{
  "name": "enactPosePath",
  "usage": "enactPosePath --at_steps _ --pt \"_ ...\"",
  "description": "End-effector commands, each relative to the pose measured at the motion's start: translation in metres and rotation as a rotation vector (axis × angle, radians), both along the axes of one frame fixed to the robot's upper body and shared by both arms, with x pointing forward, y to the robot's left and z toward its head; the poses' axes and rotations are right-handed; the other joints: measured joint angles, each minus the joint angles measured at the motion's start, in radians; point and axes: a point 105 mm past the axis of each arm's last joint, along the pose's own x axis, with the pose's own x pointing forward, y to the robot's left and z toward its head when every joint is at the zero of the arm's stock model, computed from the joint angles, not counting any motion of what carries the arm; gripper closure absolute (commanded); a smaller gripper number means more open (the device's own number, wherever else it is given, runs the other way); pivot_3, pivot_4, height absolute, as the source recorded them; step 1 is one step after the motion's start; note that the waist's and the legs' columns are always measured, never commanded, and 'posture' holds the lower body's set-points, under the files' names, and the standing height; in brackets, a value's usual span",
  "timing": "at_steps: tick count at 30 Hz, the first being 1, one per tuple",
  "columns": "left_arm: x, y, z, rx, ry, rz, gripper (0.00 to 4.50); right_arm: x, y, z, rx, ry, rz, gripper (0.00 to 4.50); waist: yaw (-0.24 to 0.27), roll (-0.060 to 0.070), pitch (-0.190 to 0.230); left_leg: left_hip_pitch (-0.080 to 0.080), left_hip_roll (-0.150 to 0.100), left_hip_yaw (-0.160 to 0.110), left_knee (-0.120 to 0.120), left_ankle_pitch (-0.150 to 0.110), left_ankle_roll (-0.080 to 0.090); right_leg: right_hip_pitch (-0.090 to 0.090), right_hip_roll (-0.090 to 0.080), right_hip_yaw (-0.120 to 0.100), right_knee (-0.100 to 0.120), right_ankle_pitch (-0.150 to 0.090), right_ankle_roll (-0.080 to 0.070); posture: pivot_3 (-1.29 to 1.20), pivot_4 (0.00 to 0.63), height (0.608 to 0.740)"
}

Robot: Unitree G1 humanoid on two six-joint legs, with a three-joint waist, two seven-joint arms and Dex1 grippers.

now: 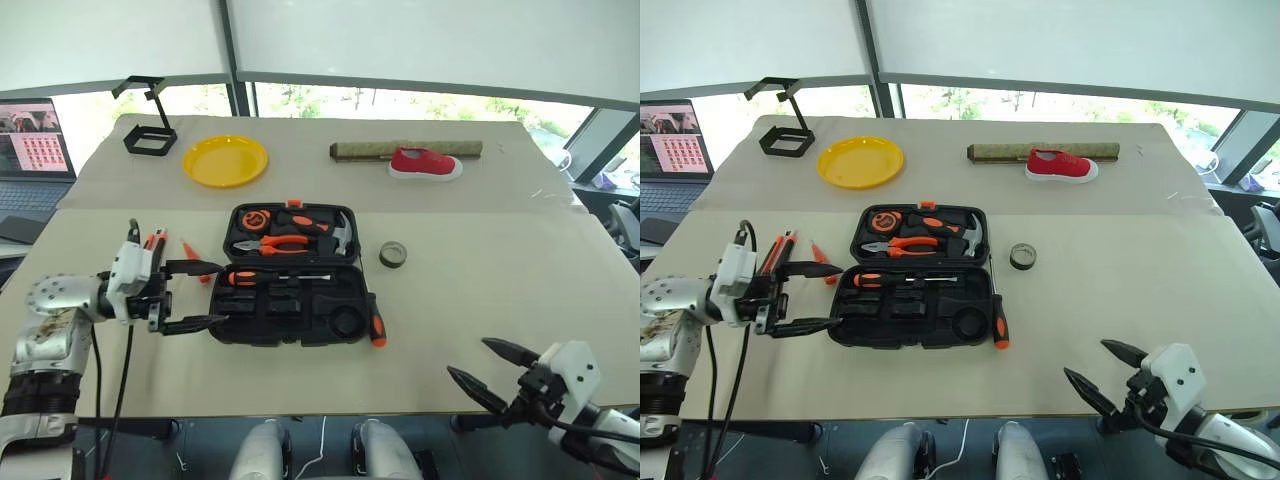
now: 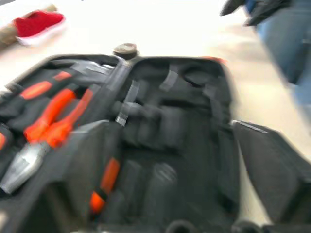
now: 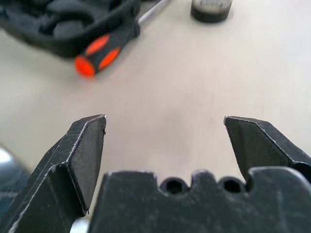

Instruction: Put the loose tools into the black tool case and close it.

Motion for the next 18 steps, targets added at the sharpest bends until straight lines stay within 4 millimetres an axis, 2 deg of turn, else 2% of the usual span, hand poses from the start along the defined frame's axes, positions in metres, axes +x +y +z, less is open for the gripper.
enactPosePath --at_steps 1,4,7,8,13,18 --pt "-0.006 0.017 0.004 0.013 -0.041 0.036 0.03 -0.003 0.008 0.001 0.003 -0.002 0.02 0.0 0.0 0.0 0.0 0.0 0.001 0.0 0.0 0.0 0.0 0.0 0.0 0.0 0.0 -0.004 0.001 0.0 0.15 0.74" --pt "-0.007 0.02 0.001 -0.002 -0.051 0.057 0.03 0.006 0.02 0.002 0.028 -0.01 0.031 0.0 0.003 0.0 0.0 0.0 0.001 0.0 0.0 0.0 0.0 0.0 0.0 0.001 0.0 -0.004 0.003 0.0 0.15 0.74" --pt "-0.008 0.012 -0.002 -0.024 -0.054 0.053 0.03 0.024 0.048 0.004 0.066 -0.002 0.074 0.0 0.001 -0.001 0.0 0.0 0.001 0.001 0.0 0.0 0.0 -0.001 0.0 0.002 0.0 -0.003 0.002 0.0 0.15 0.74" --pt "-0.008 0.009 -0.002 -0.029 -0.054 0.051 0.03 0.028 0.056 0.002 0.052 0.01 0.092 0.0 0.0 -0.001 0.0 0.0 0.001 0.002 0.0 0.0 0.0 -0.001 0.0 0.002 0.0 0.0 -0.003 0.0 0.15 0.74" --pt "-0.009 -0.002 0.002 -0.049 -0.07 0.043 0.03 0.055 0.089 -0.003 0.024 0.019 0.096 0.0 0.0 -0.001 0.0 -0.002 0.001 0.002 0.0 0.0 0.0 -0.003 0.001 0.002 0.0 0.003 -0.001 0.0 0.15 0.74" --pt "-0.014 -0.008 0.008 -0.057 -0.076 0.028 0.03 0.073 0.102 -0.005 0.03 0.023 0.043 0.0 0.002 -0.002 0.0 -0.002 0.0 0.002 0.0 0.0 0.0 -0.003 0.001 0.002 0.0 0.003 0.0 0.0 0.15 0.74"
